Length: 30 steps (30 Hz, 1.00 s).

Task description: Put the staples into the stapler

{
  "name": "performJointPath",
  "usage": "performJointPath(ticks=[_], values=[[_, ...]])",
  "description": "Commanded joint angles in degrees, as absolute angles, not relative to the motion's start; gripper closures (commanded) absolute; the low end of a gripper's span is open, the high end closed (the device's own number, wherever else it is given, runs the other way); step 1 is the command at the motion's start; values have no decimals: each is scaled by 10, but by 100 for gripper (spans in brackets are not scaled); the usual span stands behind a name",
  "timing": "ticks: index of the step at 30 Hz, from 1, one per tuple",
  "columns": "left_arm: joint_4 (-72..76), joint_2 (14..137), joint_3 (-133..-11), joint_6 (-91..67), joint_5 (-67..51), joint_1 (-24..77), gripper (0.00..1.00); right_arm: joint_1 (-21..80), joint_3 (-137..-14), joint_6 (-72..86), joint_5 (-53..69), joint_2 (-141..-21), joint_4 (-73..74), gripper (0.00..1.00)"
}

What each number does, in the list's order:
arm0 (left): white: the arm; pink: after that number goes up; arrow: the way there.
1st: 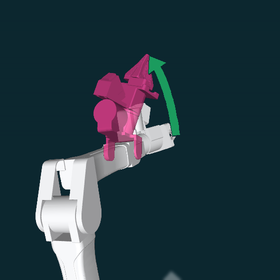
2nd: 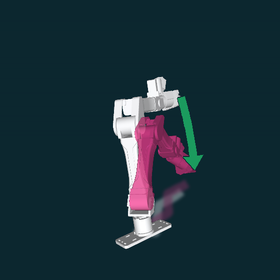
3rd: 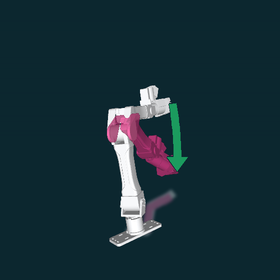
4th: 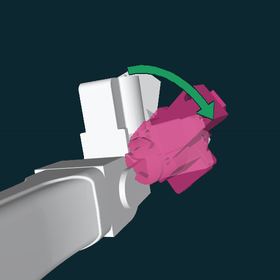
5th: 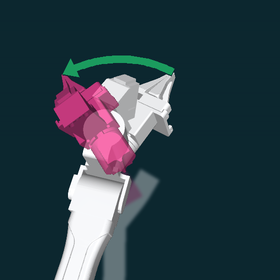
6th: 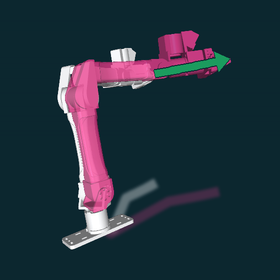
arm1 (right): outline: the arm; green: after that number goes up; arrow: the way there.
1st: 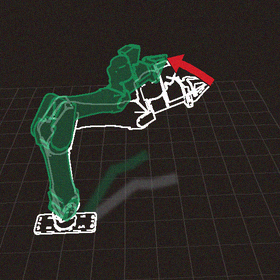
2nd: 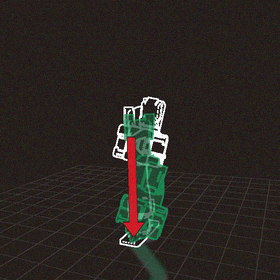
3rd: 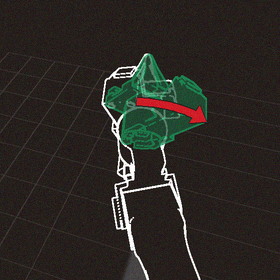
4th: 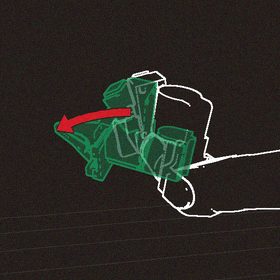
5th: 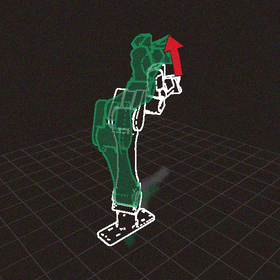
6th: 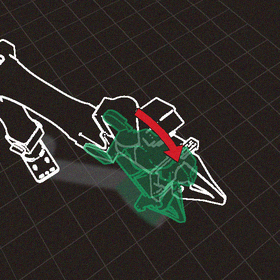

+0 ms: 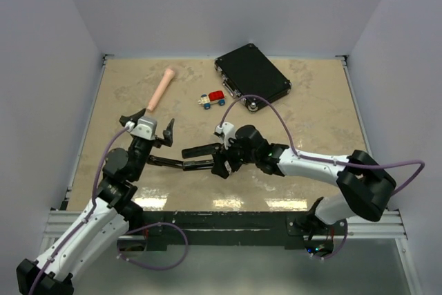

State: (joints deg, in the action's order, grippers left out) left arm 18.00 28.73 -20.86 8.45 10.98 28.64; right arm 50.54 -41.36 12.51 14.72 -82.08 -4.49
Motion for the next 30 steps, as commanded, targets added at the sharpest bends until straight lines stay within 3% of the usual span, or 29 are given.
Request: performJointPath(ticks=[1, 12, 30], values=[[170, 244, -194, 147, 200, 287, 2, 519, -464, 82, 106, -846, -99, 20], [194, 228, -163, 189, 229, 287, 2, 527, -569, 35, 104, -961, -32, 16], [211, 230, -156, 192, 196, 287, 2, 564, -567, 67, 190, -966, 47, 20]])
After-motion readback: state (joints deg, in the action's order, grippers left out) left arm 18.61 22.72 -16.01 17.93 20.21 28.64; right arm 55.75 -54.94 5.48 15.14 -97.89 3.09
